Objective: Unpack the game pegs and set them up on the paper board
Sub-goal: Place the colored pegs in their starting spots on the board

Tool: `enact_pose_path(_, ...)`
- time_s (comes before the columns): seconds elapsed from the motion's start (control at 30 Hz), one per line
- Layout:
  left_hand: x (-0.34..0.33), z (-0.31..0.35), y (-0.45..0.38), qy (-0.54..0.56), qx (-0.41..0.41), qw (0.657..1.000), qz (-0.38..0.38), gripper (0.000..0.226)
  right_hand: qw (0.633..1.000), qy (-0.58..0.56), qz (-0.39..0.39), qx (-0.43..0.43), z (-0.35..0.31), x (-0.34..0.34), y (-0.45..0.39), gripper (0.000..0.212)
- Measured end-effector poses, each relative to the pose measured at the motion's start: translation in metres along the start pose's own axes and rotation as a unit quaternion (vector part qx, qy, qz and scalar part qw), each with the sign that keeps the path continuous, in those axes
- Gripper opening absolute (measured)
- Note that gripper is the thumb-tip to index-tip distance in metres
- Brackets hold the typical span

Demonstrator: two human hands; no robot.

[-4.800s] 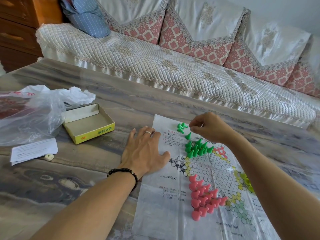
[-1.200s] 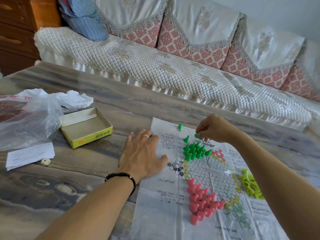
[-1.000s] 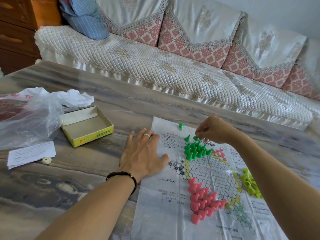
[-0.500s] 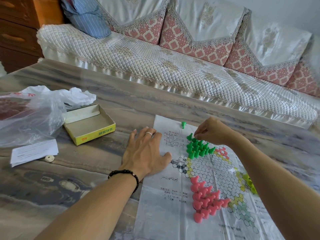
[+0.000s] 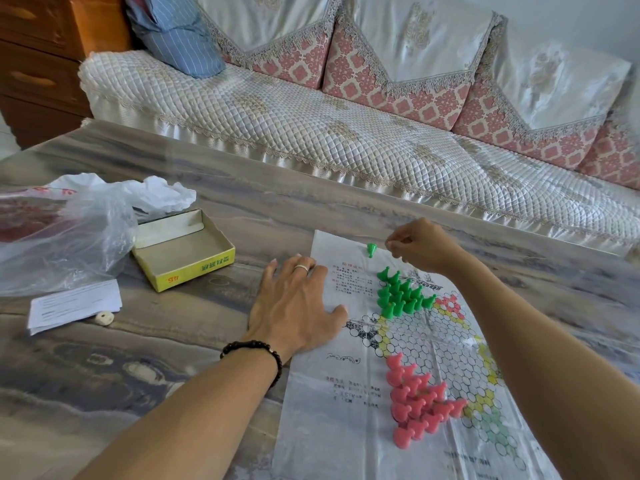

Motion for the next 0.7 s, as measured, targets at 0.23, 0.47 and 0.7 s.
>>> enact_pose_path(0.23, -0.001, 0.001, -0.001, 0.003, -0.002, 1.000, 0.003, 0.071, 0.998, 0.034, 0.000, -0.058, -0.007, -0.025, -0.034, 0.012)
enact_pose_path(0.47, -0.001, 0.001, -0.001, 0.010, -0.002, 1.000, 0.002, 0.070, 0.995, 0.021, 0.007, -0.101, -0.012, -0.034, -0.044, 0.012)
enact_pose_path(0.7, -0.002, 0.001, 0.000, 0.010, -0.006, 1.000, 0.008, 0.068, 0.997, -0.050, 0.051, -0.025, -0.018, -0.002, -0.024, 0.010)
Point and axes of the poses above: each hand's wrist, its own y-axis away from the middle knuckle, its own x-axis out of the back of the hand, z = x × y, the point moved 1 cm from there along -y, towards the middle knuckle
